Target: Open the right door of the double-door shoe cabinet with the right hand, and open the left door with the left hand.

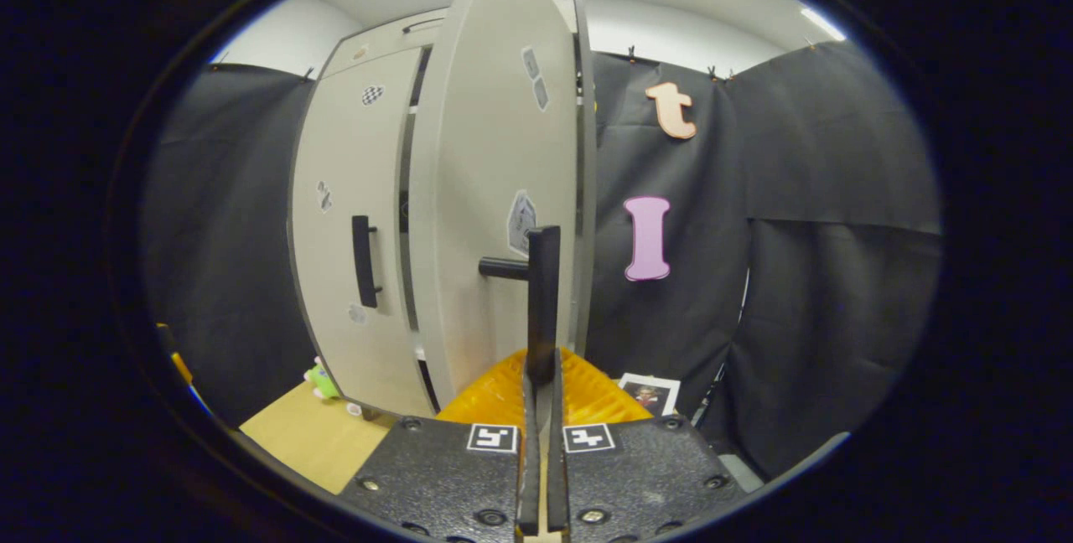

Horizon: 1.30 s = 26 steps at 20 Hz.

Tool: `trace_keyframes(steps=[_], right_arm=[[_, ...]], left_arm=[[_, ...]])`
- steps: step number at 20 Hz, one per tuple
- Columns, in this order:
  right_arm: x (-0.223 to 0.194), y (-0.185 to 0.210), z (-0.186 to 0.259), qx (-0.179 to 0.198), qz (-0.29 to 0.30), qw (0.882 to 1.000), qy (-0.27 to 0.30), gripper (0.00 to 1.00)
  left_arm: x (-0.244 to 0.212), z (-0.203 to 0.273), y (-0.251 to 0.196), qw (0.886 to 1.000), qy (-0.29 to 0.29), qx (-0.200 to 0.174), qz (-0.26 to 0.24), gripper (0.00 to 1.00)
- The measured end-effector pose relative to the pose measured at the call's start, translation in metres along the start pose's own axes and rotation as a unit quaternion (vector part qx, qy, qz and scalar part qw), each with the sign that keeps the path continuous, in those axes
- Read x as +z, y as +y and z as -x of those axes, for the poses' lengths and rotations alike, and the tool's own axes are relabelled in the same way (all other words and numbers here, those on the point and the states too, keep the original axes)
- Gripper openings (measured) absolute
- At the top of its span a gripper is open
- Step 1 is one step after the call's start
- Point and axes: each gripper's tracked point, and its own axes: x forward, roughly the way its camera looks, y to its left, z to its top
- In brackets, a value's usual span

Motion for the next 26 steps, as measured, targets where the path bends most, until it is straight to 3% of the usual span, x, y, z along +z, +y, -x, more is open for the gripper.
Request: trace_keyframes(steps=[7,10,14,23,24,26], right_arm=[[0.0,-0.022,0.002,-0.034,0.001,0.999,-0.002,0.04],[-0.004,-0.016,0.001,-0.015,-0.003,1.0,0.006,0.04],[-0.002,-0.028,0.003,-0.024,0.023,0.999,0.004,0.04],[0.0,-0.02,0.004,-0.02,-0.005,1.0,-0.001,0.04],[0.0,-0.023,0.004,-0.023,-0.003,1.0,-0.002,0.04],[0.001,-0.023,0.007,-0.024,-0.006,1.0,-0.005,0.07]], left_arm=[[0.003,-0.004,-0.011,1.0,-0.003,-0.02,-0.001,1.0],[0.001,-0.007,-0.016,1.0,-0.001,-0.025,-0.003,0.96],[0.006,-0.012,-0.019,1.0,-0.003,-0.026,-0.001,0.96],[0.01,-0.017,-0.017,1.0,-0.007,-0.024,-0.003,0.96],[0.011,-0.018,-0.016,1.0,-0.008,-0.024,-0.003,1.0],[0.013,-0.02,-0.018,1.0,-0.012,-0.028,0.001,0.96]])
